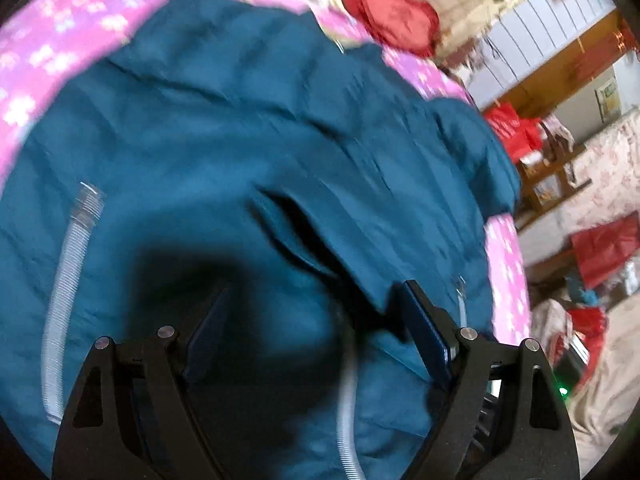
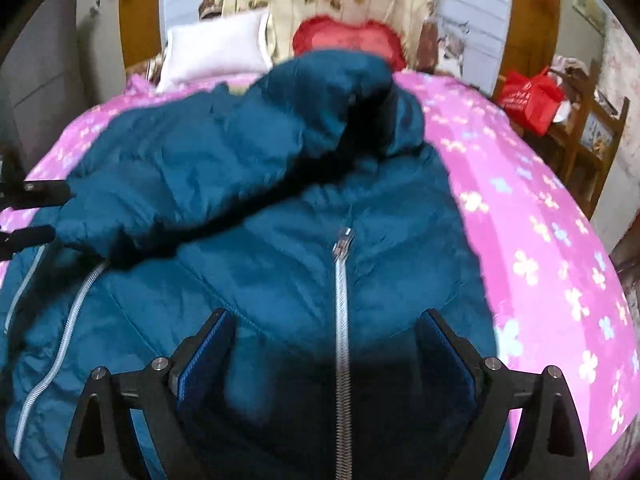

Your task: Fold large clothes

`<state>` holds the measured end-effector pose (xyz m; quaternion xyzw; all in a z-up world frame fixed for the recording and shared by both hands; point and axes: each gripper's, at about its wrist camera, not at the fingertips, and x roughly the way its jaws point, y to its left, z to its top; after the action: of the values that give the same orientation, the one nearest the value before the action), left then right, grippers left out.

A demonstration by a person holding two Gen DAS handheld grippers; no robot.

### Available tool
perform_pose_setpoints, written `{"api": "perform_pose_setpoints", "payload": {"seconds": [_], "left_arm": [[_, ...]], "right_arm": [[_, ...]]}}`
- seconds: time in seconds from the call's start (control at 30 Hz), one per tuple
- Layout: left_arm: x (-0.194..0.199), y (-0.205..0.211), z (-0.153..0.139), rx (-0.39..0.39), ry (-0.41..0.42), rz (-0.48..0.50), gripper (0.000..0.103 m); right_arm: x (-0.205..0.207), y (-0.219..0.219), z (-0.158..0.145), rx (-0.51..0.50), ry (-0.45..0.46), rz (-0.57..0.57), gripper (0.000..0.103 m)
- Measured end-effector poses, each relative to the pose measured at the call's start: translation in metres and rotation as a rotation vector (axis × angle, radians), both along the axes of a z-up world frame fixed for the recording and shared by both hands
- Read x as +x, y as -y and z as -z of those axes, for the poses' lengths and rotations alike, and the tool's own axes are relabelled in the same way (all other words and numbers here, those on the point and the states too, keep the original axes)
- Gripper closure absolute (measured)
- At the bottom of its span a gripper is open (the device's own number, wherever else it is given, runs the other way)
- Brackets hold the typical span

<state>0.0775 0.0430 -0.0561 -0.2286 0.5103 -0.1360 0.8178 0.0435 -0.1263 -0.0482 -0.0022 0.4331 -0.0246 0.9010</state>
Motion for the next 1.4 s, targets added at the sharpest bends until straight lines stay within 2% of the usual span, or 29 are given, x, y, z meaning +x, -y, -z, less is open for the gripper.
{"api": "perform_pose_setpoints", "payload": {"seconds": [0.2, 0.23, 0.27, 0.33, 0.4, 0.47, 0.57, 0.67, 0.73, 0.8, 0.87, 0.9, 0.97, 1.03, 1.17, 1.23, 1.27, 1.4], "left_arm": [[0.035, 0.034, 0.008, -0.014, 0.016, 0.007, 0.020], [0.037, 0.035, 0.008, -0.016, 0.026, 0.000, 0.038], [0.036, 0.034, 0.006, -0.005, 0.039, -0.005, 0.089], [0.032, 0.033, -0.005, 0.004, 0.095, 0.037, 0.096], [0.027, 0.028, -0.025, 0.041, 0.169, 0.057, 0.096], [0.027, 0.017, -0.043, 0.045, 0.220, 0.071, 0.096], [0.033, -0.015, -0.076, 0.118, 0.343, 0.047, 0.096], [0.058, -0.048, -0.096, 0.143, 0.380, 0.010, 0.096], [0.092, -0.061, -0.103, 0.198, 0.388, 0.033, 0.096], [0.129, -0.068, -0.092, 0.240, 0.332, 0.073, 0.092], [0.157, -0.073, -0.064, 0.330, 0.241, 0.065, 0.073], [0.161, -0.079, -0.051, 0.351, 0.199, 0.048, 0.071], [0.164, -0.091, -0.035, 0.338, 0.170, -0.002, 0.065], [0.153, -0.099, -0.031, 0.333, 0.210, -0.082, 0.059], [0.121, -0.126, -0.041, 0.444, 0.305, -0.380, 0.058], [0.105, -0.124, -0.046, 0.471, 0.344, -0.461, 0.057], [0.102, -0.121, -0.047, 0.469, 0.359, -0.464, 0.053], [0.110, -0.072, -0.050, 0.487, 0.447, -0.294, 0.051]], "right_arm": [[0.003, 0.002, 0.003, 0.001, -0.008, 0.008, 0.010], [0.004, 0.003, 0.004, 0.009, -0.008, 0.009, 0.010], [0.002, 0.003, 0.004, 0.014, -0.009, 0.011, 0.010], [0.002, 0.004, 0.004, 0.013, -0.010, 0.012, 0.009], [0.002, 0.002, 0.005, 0.009, -0.012, 0.014, 0.009], [0.004, 0.002, 0.005, 0.006, -0.017, 0.016, 0.007], [0.006, 0.001, 0.005, -0.004, -0.023, 0.020, 0.006], [0.007, 0.001, 0.005, -0.011, -0.027, 0.023, 0.004], [0.007, 0.002, 0.006, -0.012, -0.029, 0.026, 0.003], [0.008, 0.003, 0.006, -0.008, -0.030, 0.028, 0.002], [0.010, 0.004, 0.007, -0.003, -0.035, 0.032, 0.001], [0.010, 0.004, 0.007, -0.001, -0.035, 0.032, 0.001], [0.010, 0.005, 0.007, 0.004, -0.036, 0.031, 0.001], [0.010, 0.008, 0.007, 0.026, -0.049, 0.029, 0.000], [0.011, 0.013, 0.009, 0.060, -0.077, 0.017, 0.000], [0.010, 0.012, 0.009, 0.058, -0.075, 0.015, 0.000], [0.009, 0.012, 0.009, 0.058, -0.070, 0.017, 0.000], [0.007, 0.019, -0.002, 0.114, -0.050, 0.017, 0.002]]}}
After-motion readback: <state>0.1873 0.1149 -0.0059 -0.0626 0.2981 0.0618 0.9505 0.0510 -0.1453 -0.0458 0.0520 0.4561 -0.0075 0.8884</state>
